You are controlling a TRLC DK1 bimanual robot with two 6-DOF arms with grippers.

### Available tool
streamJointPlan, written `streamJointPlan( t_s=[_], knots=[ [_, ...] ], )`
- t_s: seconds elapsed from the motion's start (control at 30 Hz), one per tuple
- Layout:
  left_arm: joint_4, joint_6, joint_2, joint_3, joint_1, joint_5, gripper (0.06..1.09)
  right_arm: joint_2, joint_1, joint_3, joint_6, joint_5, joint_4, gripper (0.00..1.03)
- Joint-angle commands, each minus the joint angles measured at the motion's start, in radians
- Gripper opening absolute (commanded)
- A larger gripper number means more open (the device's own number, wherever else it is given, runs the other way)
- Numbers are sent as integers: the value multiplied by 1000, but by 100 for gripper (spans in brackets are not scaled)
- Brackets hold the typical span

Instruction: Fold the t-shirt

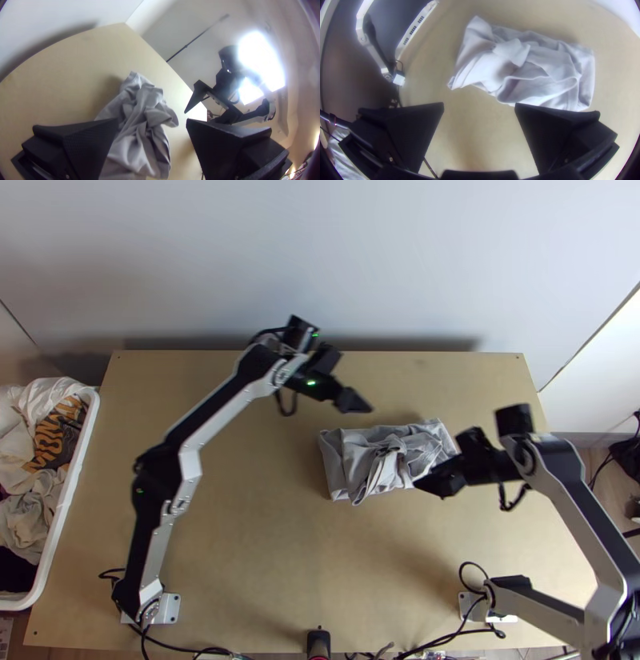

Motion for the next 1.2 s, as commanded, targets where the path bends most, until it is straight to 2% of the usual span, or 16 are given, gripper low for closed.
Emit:
streamJointPlan(
  t_s=[0.0,0.1,0.13,0.17,0.2,0.23,0.3,0.37,0.47,0.67,0.87,1.17],
  knots=[
    [-126,220,-191,-330,125,38,104,188,198,168,68,50,13,94],
    [2,234,-305,-541,160,38,103,289,273,275,106,66,13,87],
    [18,234,-326,-578,174,40,98,320,293,308,112,75,13,86],
    [19,231,-340,-601,186,41,90,352,316,340,118,78,13,77],
    [19,229,-351,-617,202,49,82,375,335,367,118,78,13,60],
    [19,228,-366,-634,217,61,69,396,356,393,117,78,13,42],
    [18,217,-392,-655,246,78,43,435,391,435,109,78,12,13],
    [18,208,-423,-680,274,99,9,465,418,455,103,78,6,11],
    [10,220,-460,-722,291,122,9,493,462,461,75,78,-3,5],
    [12,246,-498,-798,266,125,9,527,496,478,74,79,-5,4],
    [33,251,-498,-827,209,125,9,591,520,605,105,81,12,4],
    [87,241,-497,-900,300,128,9,781,651,722,106,156,13,4]
  ],
)
